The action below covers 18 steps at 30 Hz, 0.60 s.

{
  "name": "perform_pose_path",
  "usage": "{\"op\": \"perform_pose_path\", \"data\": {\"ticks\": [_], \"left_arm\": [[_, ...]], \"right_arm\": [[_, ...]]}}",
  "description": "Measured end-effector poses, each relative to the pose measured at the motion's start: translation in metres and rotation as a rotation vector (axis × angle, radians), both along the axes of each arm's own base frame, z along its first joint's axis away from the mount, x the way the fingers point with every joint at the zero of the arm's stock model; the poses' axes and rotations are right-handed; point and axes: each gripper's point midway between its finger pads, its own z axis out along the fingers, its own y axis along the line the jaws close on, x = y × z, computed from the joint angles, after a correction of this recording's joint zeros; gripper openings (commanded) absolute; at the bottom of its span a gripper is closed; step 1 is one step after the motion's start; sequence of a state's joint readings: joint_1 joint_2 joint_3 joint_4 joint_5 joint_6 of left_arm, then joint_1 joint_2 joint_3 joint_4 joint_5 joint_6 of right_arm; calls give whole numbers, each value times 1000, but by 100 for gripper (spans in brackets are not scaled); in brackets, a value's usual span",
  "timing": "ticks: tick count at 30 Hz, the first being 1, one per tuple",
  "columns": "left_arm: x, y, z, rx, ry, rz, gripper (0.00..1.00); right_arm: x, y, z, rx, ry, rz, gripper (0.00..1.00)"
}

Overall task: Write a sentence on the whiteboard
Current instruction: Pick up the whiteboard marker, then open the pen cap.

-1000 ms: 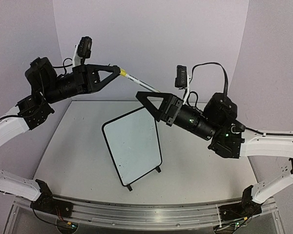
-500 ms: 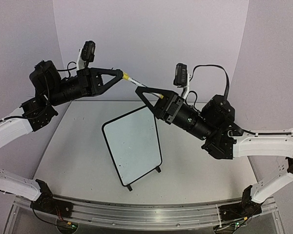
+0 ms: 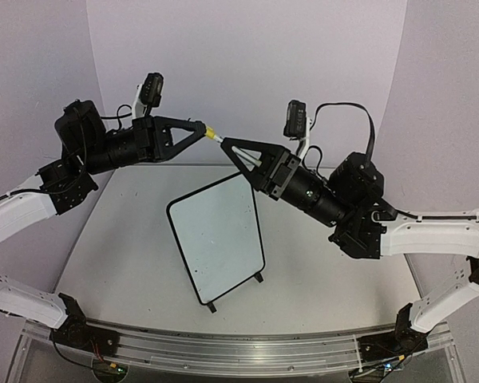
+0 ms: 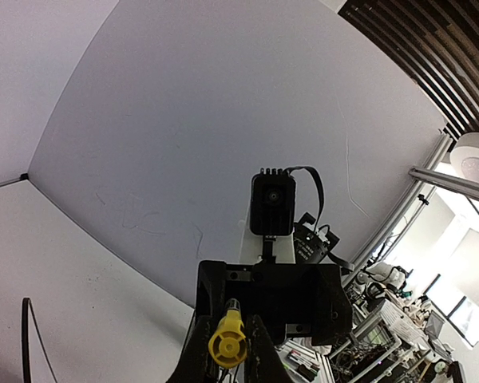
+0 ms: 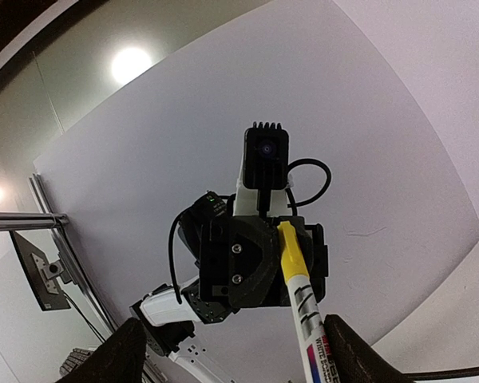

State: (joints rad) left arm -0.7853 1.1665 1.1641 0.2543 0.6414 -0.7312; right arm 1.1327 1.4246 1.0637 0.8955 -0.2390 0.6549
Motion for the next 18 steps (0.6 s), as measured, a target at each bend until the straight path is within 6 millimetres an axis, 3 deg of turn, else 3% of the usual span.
{"op": "perform_pose_path", "data": {"ticks": [5, 14, 18], "left_arm": [[1, -2, -2, 2, 0, -8, 0], [-1, -3, 0, -5, -8, -27, 0], [-3, -3, 0, -6, -8, -37, 0]], "right_arm": [[4, 3, -2, -14, 4, -10, 63], [9, 3, -6, -31, 4, -41, 33], [12, 3, -7, -37, 11, -54, 25]]}}
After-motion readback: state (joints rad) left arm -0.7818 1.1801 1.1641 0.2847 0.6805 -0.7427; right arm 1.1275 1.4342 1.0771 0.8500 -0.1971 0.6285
